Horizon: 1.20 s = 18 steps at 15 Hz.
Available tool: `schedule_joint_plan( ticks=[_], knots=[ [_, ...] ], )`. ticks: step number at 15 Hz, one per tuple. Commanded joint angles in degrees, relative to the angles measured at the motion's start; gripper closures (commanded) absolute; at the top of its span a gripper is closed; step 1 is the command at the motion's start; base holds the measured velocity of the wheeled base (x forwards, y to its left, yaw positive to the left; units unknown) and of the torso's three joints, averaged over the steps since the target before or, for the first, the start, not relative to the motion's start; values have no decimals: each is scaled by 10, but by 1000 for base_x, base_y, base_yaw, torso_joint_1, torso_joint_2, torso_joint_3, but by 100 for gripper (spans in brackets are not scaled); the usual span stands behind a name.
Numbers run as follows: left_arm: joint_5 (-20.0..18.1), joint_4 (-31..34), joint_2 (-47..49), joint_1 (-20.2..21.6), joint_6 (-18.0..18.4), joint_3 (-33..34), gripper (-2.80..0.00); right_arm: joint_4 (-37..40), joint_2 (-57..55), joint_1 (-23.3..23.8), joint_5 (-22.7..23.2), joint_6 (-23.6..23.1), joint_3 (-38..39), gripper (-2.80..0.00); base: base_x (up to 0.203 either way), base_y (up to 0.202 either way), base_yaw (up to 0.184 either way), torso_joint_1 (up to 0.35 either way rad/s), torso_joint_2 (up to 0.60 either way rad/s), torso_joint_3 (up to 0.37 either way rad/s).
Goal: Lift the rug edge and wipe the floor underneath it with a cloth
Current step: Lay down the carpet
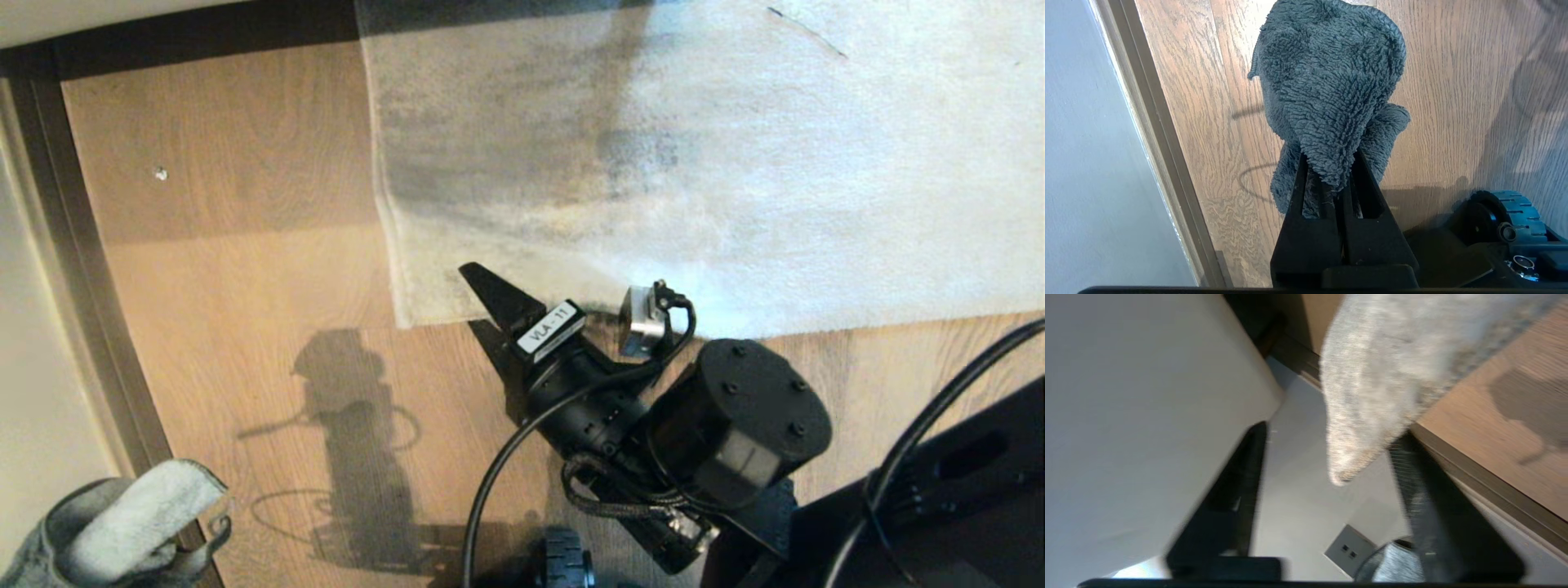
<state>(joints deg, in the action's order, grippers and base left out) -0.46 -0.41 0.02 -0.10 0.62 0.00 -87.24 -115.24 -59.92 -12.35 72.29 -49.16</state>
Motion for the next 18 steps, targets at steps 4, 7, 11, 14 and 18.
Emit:
schedule_joint_plan(
  ticks=[4, 7, 11, 14, 18],
  knots=[
    [0, 0, 0, 0, 0, 0, 0, -25, -8, -1, -21, 31, 3, 0, 0, 0, 0, 0, 0, 0],
    [-1, 0, 0, 0, 0, 0, 0, -25, 13, -20, -21, 37, 4, 0, 0, 0, 0, 0, 0, 0],
    [0, 0, 0, 0, 0, 0, 0, -25, 44, -100, -21, 35, 4, 0, 0, 0, 0, 0, 0, 0],
    [-1, 0, 0, 0, 0, 0, 0, -25, 58, -143, -22, 33, 5, 0, 0, 0, 0, 0, 0, 0],
    [0, 0, 0, 0, 0, 0, 0, -24, 57, -145, -22, 30, 20, 0, 0, 0, 0, 0, 0, 0]
  ],
)
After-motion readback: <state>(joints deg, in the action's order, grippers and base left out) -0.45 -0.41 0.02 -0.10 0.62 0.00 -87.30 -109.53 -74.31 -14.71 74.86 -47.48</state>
